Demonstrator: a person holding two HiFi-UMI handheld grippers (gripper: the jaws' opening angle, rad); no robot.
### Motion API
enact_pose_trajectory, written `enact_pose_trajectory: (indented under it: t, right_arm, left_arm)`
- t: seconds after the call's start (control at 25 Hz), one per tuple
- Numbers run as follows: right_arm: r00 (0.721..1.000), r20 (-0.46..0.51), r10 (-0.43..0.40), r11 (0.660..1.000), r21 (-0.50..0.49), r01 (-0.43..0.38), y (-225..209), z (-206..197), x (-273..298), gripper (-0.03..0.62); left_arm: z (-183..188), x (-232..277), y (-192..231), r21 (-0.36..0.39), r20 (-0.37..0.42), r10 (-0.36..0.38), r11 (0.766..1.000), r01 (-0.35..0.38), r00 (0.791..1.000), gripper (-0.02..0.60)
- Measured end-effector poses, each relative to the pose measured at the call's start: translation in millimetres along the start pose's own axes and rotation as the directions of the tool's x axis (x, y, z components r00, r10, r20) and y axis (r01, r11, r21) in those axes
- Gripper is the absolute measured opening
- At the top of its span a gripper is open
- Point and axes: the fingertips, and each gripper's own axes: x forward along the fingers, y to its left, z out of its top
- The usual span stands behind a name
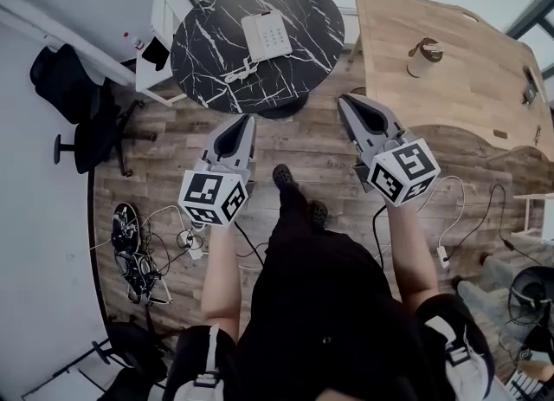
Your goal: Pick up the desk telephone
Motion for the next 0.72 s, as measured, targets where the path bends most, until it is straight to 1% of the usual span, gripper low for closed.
enact_pose_trajectory:
  t: [0.4, 0.72]
  right_arm:
    - [0.999, -0.036, -0.033, 0.999, -0.012, 0.033, -25, 1, 35, 0.032]
    - [0.998, -0.05, -0.047, 0.999, -0.026, 0.046, -46, 18, 89, 0.032]
  left_arm:
    - [4, 38, 28, 0.009, -0.006, -0.024, 1.0, 0.024, 1.0, 0.02]
    - [26, 77, 79, 0.013, 0.034, -0.017, 1.0, 0.016, 0.999, 0.021]
